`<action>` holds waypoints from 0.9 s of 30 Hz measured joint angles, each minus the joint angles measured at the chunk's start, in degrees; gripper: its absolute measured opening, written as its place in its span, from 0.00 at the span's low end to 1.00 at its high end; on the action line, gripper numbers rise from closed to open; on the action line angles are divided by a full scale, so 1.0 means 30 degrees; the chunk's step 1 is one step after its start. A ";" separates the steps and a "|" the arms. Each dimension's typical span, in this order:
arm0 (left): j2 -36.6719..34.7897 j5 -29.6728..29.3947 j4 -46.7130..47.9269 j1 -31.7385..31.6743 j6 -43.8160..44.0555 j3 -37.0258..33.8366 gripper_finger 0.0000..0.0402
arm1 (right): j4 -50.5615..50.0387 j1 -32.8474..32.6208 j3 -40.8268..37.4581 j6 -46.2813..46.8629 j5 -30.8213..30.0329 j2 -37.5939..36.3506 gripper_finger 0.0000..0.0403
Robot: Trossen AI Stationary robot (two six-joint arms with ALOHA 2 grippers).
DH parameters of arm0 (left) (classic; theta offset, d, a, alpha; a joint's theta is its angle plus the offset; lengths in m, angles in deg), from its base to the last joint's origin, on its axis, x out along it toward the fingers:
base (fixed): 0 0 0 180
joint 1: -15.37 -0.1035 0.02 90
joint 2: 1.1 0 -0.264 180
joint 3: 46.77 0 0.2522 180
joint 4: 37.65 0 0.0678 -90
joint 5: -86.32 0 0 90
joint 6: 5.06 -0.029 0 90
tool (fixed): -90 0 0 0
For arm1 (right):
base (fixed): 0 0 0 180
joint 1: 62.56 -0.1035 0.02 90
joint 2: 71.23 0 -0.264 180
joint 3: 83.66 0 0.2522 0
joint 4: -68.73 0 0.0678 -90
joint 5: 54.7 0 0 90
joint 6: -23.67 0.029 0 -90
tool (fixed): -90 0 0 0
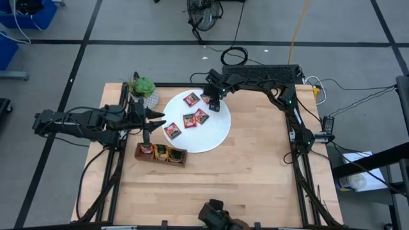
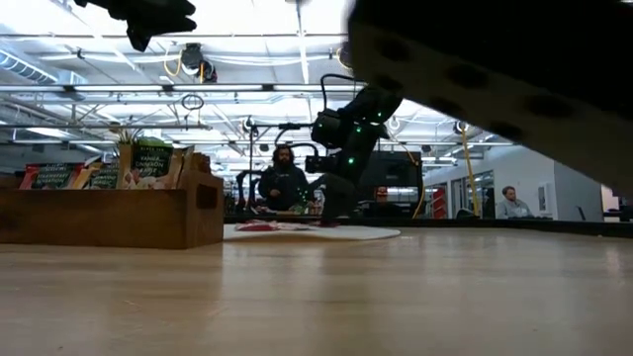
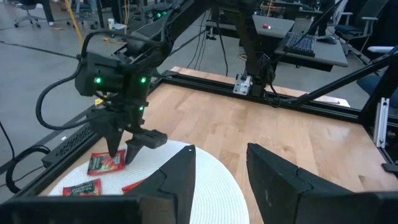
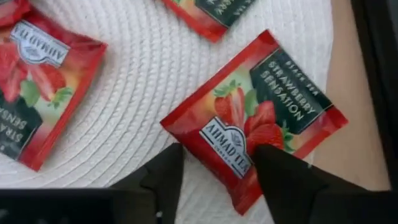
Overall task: Pick & Place Tea
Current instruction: Put the red tea bag into the left section of the wooden organizer
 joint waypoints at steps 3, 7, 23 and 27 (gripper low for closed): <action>0.0000 0.0000 0.0007 0.0001 0.0000 0.0000 0.37 | -0.0405 0.0362 -0.0021 0.0509 0.0645 0.0008 0.36; 0.0000 0.0000 0.0002 -0.0004 0.0007 0.0000 0.37 | -0.0240 0.0534 -0.0244 0.0301 0.0573 0.0008 0.22; 0.0000 0.0000 0.0006 -0.0005 0.0015 0.0000 0.37 | -0.0986 -0.3225 -0.0357 -0.1698 -0.5957 -0.2770 0.02; -0.0003 0.0000 0.0000 -0.0004 0.0015 0.0000 0.37 | -0.1028 -0.5842 -0.0357 -0.2235 -0.7625 -0.4067 0.02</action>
